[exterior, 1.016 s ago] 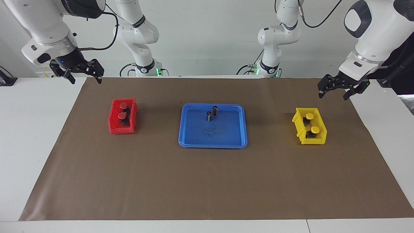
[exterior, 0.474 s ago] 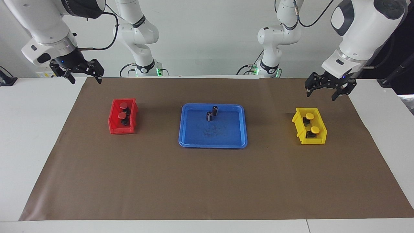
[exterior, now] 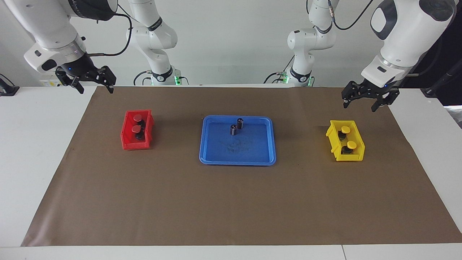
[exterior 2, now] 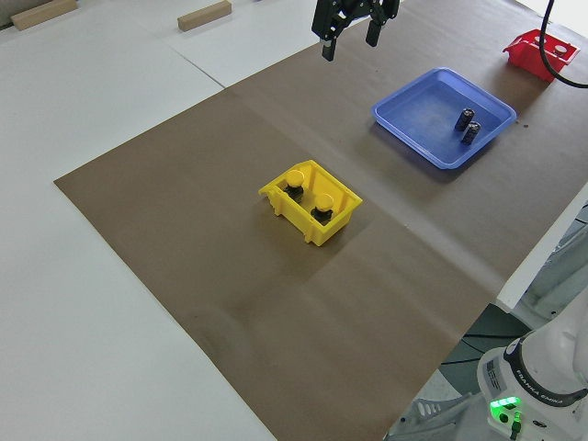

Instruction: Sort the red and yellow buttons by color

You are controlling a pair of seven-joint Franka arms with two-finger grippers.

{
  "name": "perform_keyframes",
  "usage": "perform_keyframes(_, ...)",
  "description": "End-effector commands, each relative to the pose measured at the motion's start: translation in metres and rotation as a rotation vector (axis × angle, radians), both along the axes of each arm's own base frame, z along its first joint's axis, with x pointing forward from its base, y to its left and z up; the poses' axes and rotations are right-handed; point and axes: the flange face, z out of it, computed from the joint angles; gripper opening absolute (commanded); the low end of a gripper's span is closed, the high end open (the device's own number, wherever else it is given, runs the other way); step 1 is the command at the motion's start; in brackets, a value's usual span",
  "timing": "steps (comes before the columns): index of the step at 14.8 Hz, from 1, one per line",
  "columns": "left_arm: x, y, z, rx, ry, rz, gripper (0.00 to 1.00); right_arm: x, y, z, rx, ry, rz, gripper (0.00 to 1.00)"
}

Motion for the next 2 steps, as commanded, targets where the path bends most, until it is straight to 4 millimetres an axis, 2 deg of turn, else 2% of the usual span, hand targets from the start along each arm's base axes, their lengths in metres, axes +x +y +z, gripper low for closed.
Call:
perform_keyframes(1,-0.0027,-0.0007,0.0056,0.007,-0.012,0.038,1.0,-0.0053,0.0006,-0.0004,0.004,0.002,-0.011,1.0)
perform_keyframes(2,-0.0026,-0.0007,0.007,0.006,-0.015,0.037,1.0,-0.0053,0.0006,-0.0004,0.004,0.002,-0.011,1.0)
